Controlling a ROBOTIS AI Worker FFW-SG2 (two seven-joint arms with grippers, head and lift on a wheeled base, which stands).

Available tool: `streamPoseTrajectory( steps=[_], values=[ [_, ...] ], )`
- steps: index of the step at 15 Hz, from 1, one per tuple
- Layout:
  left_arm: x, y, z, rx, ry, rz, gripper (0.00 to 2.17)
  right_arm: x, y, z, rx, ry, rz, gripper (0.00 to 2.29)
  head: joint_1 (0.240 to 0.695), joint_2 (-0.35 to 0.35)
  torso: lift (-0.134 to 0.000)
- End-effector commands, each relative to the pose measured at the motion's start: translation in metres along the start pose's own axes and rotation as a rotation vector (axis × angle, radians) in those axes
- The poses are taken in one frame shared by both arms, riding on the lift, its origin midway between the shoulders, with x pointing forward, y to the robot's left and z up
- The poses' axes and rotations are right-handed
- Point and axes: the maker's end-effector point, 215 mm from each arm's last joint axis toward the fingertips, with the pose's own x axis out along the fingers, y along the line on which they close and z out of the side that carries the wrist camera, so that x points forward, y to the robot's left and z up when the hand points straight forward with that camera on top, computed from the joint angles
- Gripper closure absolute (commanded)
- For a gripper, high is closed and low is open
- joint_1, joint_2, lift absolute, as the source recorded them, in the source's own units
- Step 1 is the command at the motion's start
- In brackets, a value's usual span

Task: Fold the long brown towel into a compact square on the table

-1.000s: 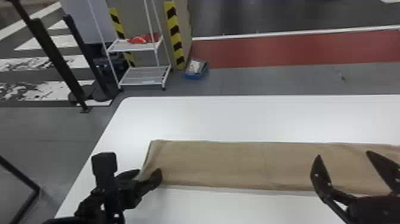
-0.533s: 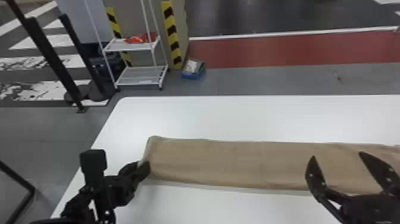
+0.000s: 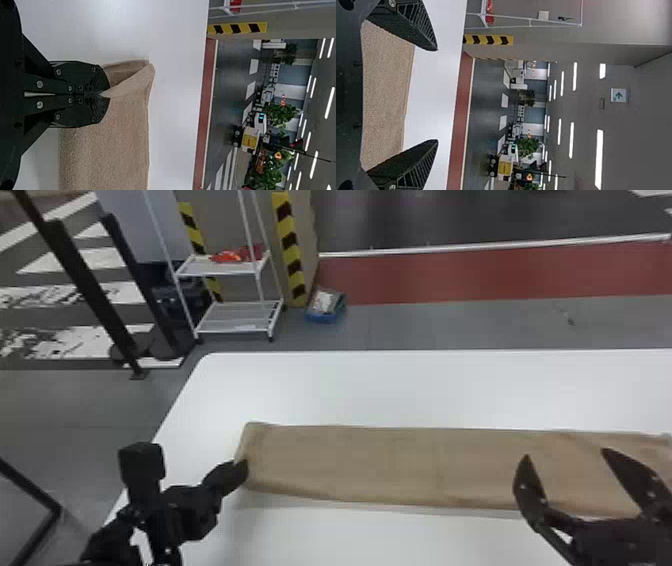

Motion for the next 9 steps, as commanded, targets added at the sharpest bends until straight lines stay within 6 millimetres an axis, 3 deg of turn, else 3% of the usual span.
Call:
streamPoseTrajectory(
  steps=[1, 2, 3, 4, 7, 9],
  values=[
    [0.000, 0.000, -0.001, 0.004, -0.001, 0.003, 2.15, -0.001, 0.000, 0.000, 0.005, 0.001, -0.003, 0.05, 0.695, 0.176, -0.125],
    [-0.001, 0.002, -0.004, -0.004, 0.001, 0.018, 1.69, -0.001, 0.000, -0.001, 0.005, 0.002, -0.003, 0.05, 0.695, 0.175, -0.125],
    [-0.001, 0.003, 0.004, -0.005, -0.033, 0.029, 0.52, -0.001, 0.001, -0.001, 0.006, 0.002, -0.002, 0.05, 0.695, 0.176, -0.125],
    [-0.004, 0.009, 0.011, -0.009, -0.055, 0.045, 0.00, -0.001, 0.001, -0.001, 0.006, 0.002, -0.002, 0.05, 0.695, 0.180, -0.125],
    [-0.005, 0.018, 0.024, -0.076, -0.094, 0.076, 0.02, 0.000, 0.003, -0.001, 0.003, 0.002, 0.001, 0.05, 0.695, 0.191, -0.125],
    [0.000, 0.018, 0.022, -0.095, -0.069, 0.074, 0.02, 0.002, 0.005, -0.001, 0.000, 0.005, 0.005, 0.05, 0.695, 0.203, -0.125]
  ],
)
